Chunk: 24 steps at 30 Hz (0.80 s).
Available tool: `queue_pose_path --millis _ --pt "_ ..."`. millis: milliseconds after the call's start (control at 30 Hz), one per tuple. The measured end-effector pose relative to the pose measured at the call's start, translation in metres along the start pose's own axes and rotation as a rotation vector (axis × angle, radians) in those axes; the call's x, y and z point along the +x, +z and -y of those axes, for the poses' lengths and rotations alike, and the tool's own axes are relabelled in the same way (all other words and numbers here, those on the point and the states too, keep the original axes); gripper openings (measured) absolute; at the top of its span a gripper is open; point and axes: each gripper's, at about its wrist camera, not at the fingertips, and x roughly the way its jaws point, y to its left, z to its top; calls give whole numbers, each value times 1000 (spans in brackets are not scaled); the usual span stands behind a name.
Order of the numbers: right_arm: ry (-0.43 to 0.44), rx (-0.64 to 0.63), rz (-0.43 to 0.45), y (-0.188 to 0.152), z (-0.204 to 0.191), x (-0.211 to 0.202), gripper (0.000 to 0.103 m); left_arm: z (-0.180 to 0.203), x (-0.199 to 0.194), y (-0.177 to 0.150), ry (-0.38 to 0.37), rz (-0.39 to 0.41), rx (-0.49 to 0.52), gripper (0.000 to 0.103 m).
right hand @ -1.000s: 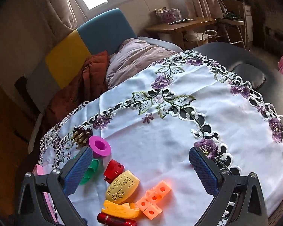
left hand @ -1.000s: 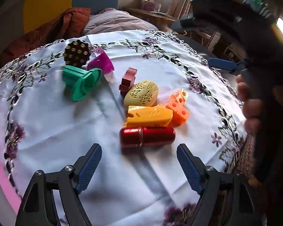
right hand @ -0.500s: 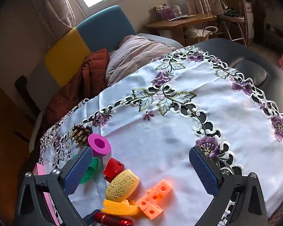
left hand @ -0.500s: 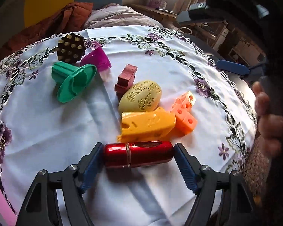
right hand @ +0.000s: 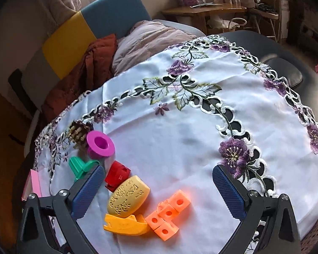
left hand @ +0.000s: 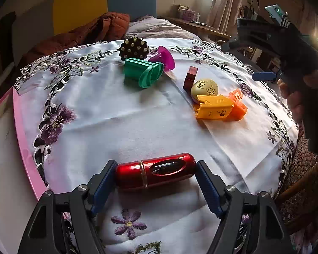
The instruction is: Organize rigid objects
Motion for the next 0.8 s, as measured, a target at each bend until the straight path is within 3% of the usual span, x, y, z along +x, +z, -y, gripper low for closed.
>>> queue_pose_path --millis 33,133,267,333,433,633,733,800 --pt "-11 1 -5 -1 1 1 103 1 0 -1 3 4 4 76" --pt "-18 -24 18 0 -3 -4 84 2 0 -4 14 23 19 76" --pt "18 -124 -21 -6 -24 2 72 1 -1 -7 14 32 14 76" --pt "35 -188 -39 -10 -36 5 71 0 -2 -7 8 33 10 76" --pt "23 -249 -140 -19 -49 25 71 -1 -3 -8 4 34 5 76" --pt "5 -253 -261 -20 -58 55 70 -2 -3 -9 -5 36 -9 76" --pt "-37 -350 -281 -28 -72 67 47 -3 -3 -9 -8 40 -16 76" --pt "-57 -410 -273 -33 -81 68 44 -3 -4 -10 -8 43 -18 76"
